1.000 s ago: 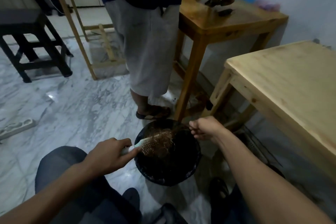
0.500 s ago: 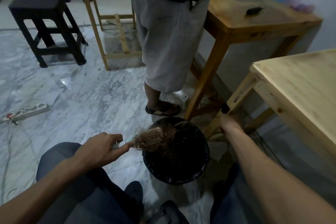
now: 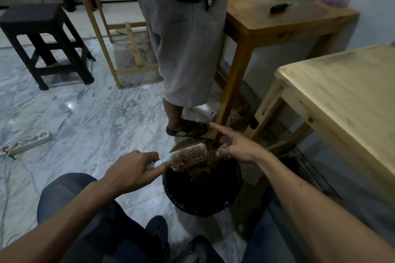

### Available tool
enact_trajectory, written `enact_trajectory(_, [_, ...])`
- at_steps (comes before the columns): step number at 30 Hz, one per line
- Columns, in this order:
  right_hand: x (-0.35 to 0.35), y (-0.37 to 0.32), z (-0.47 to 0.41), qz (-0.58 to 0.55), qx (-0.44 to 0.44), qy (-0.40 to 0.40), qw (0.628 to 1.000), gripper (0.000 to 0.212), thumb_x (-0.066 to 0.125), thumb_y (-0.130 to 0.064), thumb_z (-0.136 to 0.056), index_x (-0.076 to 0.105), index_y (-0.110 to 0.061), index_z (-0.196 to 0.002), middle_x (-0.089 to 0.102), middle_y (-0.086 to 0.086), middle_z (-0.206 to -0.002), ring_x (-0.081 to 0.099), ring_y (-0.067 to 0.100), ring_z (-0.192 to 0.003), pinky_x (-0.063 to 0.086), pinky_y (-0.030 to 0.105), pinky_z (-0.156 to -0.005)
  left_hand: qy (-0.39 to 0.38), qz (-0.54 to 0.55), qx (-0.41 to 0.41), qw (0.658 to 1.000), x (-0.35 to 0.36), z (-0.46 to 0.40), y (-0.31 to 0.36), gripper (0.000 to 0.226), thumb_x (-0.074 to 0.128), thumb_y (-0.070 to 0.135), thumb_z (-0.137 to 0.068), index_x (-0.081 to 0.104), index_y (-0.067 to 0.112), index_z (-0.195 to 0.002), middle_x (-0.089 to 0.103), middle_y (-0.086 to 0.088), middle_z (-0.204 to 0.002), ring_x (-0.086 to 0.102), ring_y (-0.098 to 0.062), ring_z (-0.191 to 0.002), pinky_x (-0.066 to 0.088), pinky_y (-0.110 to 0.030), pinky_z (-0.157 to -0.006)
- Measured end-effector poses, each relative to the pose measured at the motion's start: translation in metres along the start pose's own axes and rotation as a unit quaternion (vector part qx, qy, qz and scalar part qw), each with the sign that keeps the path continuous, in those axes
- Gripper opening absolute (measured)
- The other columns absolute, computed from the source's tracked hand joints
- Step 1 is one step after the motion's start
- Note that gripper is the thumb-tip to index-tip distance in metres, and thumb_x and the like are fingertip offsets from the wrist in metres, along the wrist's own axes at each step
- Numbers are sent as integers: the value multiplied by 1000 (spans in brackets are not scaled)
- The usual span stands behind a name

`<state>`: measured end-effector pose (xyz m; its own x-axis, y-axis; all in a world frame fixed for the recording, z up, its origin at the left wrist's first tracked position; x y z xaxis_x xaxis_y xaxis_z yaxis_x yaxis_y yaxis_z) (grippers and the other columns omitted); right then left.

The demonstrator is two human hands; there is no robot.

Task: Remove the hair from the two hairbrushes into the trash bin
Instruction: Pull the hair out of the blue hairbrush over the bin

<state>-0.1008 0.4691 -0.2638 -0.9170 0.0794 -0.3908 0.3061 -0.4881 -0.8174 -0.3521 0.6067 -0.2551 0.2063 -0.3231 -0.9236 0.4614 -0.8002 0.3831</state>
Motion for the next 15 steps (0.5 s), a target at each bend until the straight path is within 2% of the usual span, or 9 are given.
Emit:
enact_trajectory(1, [4,1,1,-14,-7,-28,999,82,75,-3,-89,44,-44,-153,45,-10,-152,72,17,-104,59,29,-76,2,7,4,1000,-1,-1,3,51,33,79,-86,43,36,-60,38,0,-43,42,-16,-41,31,-27,-43])
enact_trajectory(3, [14,3,4,-7,-3,-62,998,49,74,-11,-93,65,-35,-135,68,-11,-131,72,14,-108,59,28,-77,1,21,9,1000,-3,-1,10,42,35,77,-86,47,44,-65,47,5,-49,45,-15,-44,31,-27,-44])
enact_trajectory(5, [20,13,1,12,12,-39,999,15,72,-18,-96,78,-28,-105,79,-8,-99,74,9,-93,60,29,-78,1,45,0,999,-6,-1,11,49,37,78,-86,47,36,-62,47,8,-50,44,-15,-44,31,-28,-46])
enact_trajectory(7, [15,29,-2,16,48,30,998,11,70,-21,-98,79,-22,-91,79,-6,-86,72,8,-81,59,29,-77,7,79,-21,997,-12,0,8,61,40,78,-86,46,24,-59,40,2,-48,40,-13,-44,31,-29,-48])
enact_trajectory(10, [4,56,-1,66,123,114,984,18,67,-24,-100,75,-23,-84,75,-4,-83,70,12,-79,54,27,-71,20,146,-66,987,-25,1,6,65,46,72,-88,52,12,-62,44,-9,-52,38,-10,-45,34,-31,-51])
enact_trajectory(13, [3,87,1,79,189,157,966,20,63,-16,-101,75,-14,-85,74,3,-90,70,19,-90,58,35,-80,26,217,-128,967,-35,1,3,55,54,57,-91,60,8,-68,46,1,-47,37,-9,-41,35,-29,-47])
enact_trajectory(15, [6,99,2,87,218,166,958,15,65,-18,-99,77,-11,-93,74,7,-100,68,21,-95,60,39,-88,34,227,-133,964,-39,-1,4,53,55,55,-92,61,7,-68,46,4,-46,36,-9,-40,34,-28,-44])
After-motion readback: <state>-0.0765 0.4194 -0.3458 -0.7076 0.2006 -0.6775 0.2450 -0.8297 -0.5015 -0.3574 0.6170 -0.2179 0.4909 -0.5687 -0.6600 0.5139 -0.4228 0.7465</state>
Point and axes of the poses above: each hand's wrist, its own z-axis away from the middle knuckle, its own x-axis out of the palm, y = z × x, the point moved 6 cm from there along -z, towards the middle knuckle
